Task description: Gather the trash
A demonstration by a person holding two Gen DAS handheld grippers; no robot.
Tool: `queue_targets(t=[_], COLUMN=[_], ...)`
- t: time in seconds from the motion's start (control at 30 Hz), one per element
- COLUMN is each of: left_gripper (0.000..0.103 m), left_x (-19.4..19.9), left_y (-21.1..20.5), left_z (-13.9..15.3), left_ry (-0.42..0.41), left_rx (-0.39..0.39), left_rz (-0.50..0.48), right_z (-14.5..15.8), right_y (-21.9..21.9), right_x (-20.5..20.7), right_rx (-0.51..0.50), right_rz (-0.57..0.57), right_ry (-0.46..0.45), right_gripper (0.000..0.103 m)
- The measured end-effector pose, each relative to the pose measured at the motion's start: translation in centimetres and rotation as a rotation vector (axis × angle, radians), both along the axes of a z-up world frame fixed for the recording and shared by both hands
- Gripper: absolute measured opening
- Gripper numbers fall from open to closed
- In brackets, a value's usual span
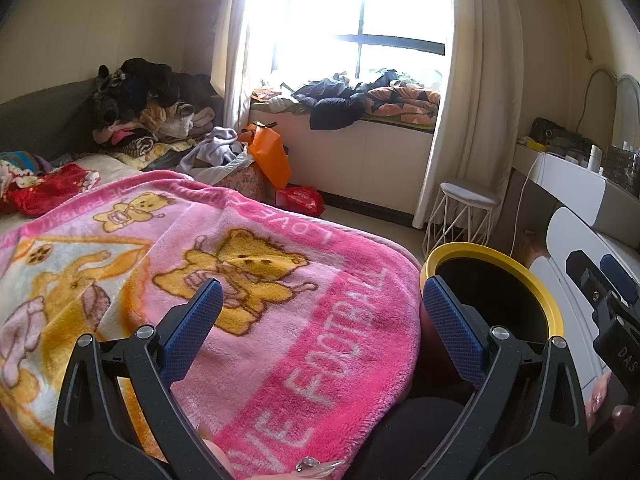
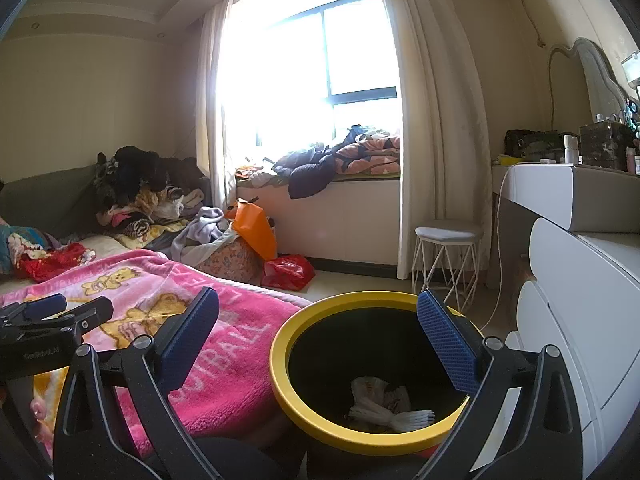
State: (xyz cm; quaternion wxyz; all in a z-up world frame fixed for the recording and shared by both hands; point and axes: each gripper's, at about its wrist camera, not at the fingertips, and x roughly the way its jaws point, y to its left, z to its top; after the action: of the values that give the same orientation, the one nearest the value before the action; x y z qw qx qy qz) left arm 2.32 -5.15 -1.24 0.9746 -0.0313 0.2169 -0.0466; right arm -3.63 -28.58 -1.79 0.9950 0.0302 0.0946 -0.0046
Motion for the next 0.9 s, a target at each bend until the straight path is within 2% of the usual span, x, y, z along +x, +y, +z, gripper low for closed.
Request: queue_targets(t=[0.67,0.8,0.9], left_gripper=[0.092,0.092,0.092], left_x=[-0.1,-0.3,-1.0], left_y=[0.2,2.6,6.6], left_z=[-0.2,0.2,0.5], left_ry=[0.019,0.041,0.055], left_rx=[0.008,-0.023,-0.029], left_rz=[0.011,0.051,0.156], right_z=[0.9,2.8,4.1], right_y=[0.1,2.5,6.2], right_x=[-0.1,-0.2,0.6], right_rx=[0.014,0.01,0.016], right_rz=[-0.004,0.047,0.171], right_ry=[-0.008,-0.032,-0.008], right_gripper=[0.097,0.097,0.097])
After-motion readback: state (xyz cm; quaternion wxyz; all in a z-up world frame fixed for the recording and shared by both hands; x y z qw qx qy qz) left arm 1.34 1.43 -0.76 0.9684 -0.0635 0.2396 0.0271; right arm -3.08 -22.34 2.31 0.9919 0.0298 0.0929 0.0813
